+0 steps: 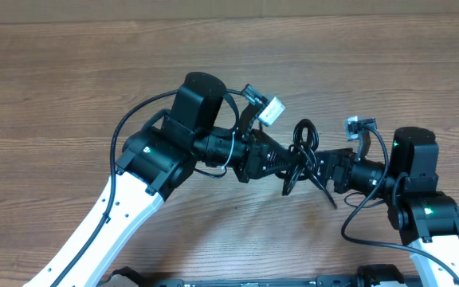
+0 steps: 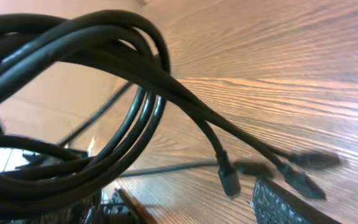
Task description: Untangle cables
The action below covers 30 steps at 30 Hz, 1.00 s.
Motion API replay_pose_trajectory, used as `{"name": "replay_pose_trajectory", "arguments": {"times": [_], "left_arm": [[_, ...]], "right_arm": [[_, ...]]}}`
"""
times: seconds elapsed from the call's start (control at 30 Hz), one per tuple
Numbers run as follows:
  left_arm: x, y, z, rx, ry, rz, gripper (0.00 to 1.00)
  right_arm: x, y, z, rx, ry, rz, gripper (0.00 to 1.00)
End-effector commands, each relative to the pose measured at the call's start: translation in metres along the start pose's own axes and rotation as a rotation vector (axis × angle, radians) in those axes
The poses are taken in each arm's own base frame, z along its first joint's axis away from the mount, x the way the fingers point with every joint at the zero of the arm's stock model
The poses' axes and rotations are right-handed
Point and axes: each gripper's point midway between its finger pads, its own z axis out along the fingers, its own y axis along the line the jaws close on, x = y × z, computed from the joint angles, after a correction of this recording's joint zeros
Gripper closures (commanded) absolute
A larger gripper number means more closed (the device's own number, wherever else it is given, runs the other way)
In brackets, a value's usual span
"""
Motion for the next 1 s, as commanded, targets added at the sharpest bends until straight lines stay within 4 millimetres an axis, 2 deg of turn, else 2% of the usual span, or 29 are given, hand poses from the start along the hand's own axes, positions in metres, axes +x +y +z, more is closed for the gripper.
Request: {"name": "replay_pose_trajectory", "arguments": {"times": [0.0,0.23,0.33,0.4,0.53,0.73,0.87,0.97], "left_arm": [[-0.002,-0.023,-0.010,0.080,-0.001,0.059,0.96],[-0.014,-0.006,-0.025,0.029,-0.056,0.037,0.96],[-0.020,0.003,-0.034,0.007,-0.083,0.024,0.96],[-0.023,0.008,-0.040,-0.007,-0.098,0.015,0.96],[-0.026,0.015,-0.047,-0.027,-0.115,0.002,0.96],[-0.026,0.016,-0.048,-0.032,-0.118,0.018,0.96],[-0.027,0.020,-0.048,-0.055,-0.125,0.016,0.96],[-0.029,0.034,-0.050,-0.132,-0.142,-0.003,0.96]], "right_arm": [[-0.009,-0.029,-0.003,0.166,-0.059,0.073,0.21],[-0.008,-0.033,-0.004,0.186,-0.058,0.082,0.18],[-0.007,-0.044,-0.006,0.245,-0.065,0.103,0.17],[-0.005,-0.052,-0.008,0.294,-0.071,0.127,0.14],[-0.005,-0.054,-0.009,0.305,-0.071,0.129,0.00],[-0.005,-0.054,-0.009,0.304,-0.071,0.124,0.00],[-0.003,-0.044,-0.006,0.249,-0.046,0.055,0.00],[0.001,-0.025,-0.002,0.136,-0.007,-0.055,0.00]]}}
